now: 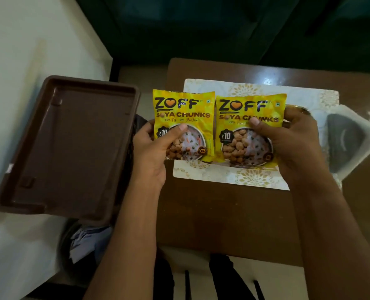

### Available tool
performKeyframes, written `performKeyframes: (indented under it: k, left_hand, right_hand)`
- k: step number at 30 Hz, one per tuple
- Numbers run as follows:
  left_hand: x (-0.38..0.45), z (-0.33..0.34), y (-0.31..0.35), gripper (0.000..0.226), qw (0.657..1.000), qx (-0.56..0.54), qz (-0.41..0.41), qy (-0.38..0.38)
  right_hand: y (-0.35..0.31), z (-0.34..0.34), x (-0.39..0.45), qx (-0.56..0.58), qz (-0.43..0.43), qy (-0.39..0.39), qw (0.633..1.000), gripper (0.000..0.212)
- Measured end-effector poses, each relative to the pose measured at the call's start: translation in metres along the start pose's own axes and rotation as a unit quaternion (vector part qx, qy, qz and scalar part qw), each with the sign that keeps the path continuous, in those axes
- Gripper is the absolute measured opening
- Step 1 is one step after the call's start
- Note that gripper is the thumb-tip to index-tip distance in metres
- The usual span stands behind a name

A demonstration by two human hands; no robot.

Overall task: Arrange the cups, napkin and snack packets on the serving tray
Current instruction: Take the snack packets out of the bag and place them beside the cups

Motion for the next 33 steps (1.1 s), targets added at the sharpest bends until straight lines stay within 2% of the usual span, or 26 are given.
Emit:
performKeyframes:
  k: [9,19,25,29,33]
  left_hand:
    - [0.013,0.028,-0.021,0.042,0.999,0.016,0.014,0.037]
    - [0.025,0.049,-0.037,0.034,0.996,0.059,0.027,0.065]
    - [0.031,0.057,-0.045,0.030,0.991,0.102,0.034,0.074]
    - [0.035,0.055,-0.047,0.025,0.985,0.145,0.042,0.082]
    - [0.033,0.052,-0.040,0.021,0.969,0.220,0.069,0.084]
  right_hand:
    - [0.007,-0.087,0.024,-0.012,0.015,0.039,0.999,0.019]
    - [0.013,-0.156,0.041,-0.044,0.027,0.091,0.994,0.014]
    - [0.025,-0.177,0.058,-0.115,0.013,0.136,0.984,0.016]
    - [0.041,-0.167,0.068,-0.136,0.024,0.126,0.982,0.028]
    - [0.056,-0.157,0.076,-0.133,0.043,0.123,0.982,0.029]
Point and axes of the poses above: each hand's wrist, its own x-axis towards the middle knuckle, its own z-axis out of the palm, y = z × x, the point moved 10 cm from there along x, towards the middle knuckle, and after that the axes turned 1 degree about -y, right-handed, at the moved point
